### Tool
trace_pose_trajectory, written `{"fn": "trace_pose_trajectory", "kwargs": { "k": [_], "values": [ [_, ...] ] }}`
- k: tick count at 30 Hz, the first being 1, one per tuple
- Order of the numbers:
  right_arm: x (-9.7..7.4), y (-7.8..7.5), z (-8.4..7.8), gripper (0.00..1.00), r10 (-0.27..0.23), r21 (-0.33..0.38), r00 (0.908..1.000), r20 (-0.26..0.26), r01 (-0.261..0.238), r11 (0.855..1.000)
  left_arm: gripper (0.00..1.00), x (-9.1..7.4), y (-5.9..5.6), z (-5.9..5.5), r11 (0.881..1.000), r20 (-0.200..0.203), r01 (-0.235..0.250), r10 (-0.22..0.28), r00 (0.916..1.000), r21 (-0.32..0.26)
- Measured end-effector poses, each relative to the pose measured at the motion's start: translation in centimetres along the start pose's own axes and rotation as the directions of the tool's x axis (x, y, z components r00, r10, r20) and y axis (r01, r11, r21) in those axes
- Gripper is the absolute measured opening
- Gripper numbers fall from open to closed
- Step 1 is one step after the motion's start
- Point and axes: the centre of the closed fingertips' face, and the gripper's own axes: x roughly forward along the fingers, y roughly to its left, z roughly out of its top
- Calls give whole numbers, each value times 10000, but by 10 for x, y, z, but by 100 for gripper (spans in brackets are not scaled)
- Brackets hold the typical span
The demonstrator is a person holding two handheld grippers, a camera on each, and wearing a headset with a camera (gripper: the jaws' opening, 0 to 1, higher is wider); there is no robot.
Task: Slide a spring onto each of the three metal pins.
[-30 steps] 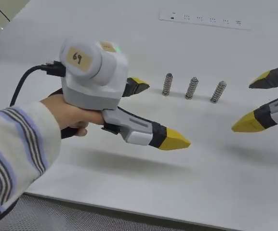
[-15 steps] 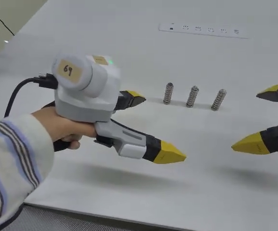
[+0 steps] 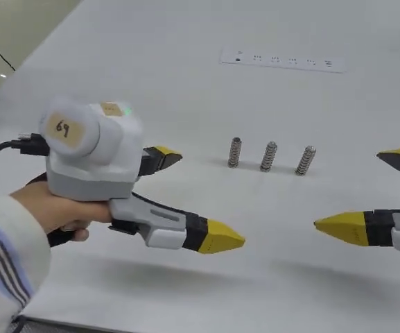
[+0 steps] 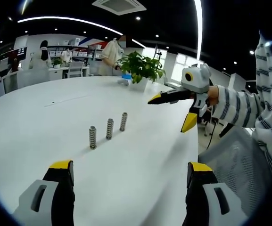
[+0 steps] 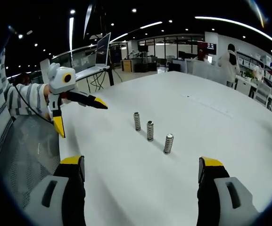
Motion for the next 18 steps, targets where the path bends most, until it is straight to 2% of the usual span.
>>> {"fn": "trace_pose_trajectory", "kwargs": {
  "k": [4, 11, 15, 18],
  "values": [
    [-2, 3, -3, 99, -337, 89, 9994, 16, 337, 9994, 98, -3, 1, 3, 9996, 99, -270, 270, 9996, 6],
    [-6, 15, -9, 99, -366, 402, 9993, 52, 364, 9985, 98, -7, 4, 1, 9983, 48, -589, 589, 9983, 46],
    [-8, 17, -4, 100, -524, 627, 9969, 590, 487, 9968, 98, -11, 7, 1, 9969, 124, -778, 778, 9969, -68],
    [-9, 18, -3, 100, -573, 800, 9956, 740, 513, 9955, 98, -13, 9, 0, 9961, 90, -882, 883, 9961, -91]
  ]
}}
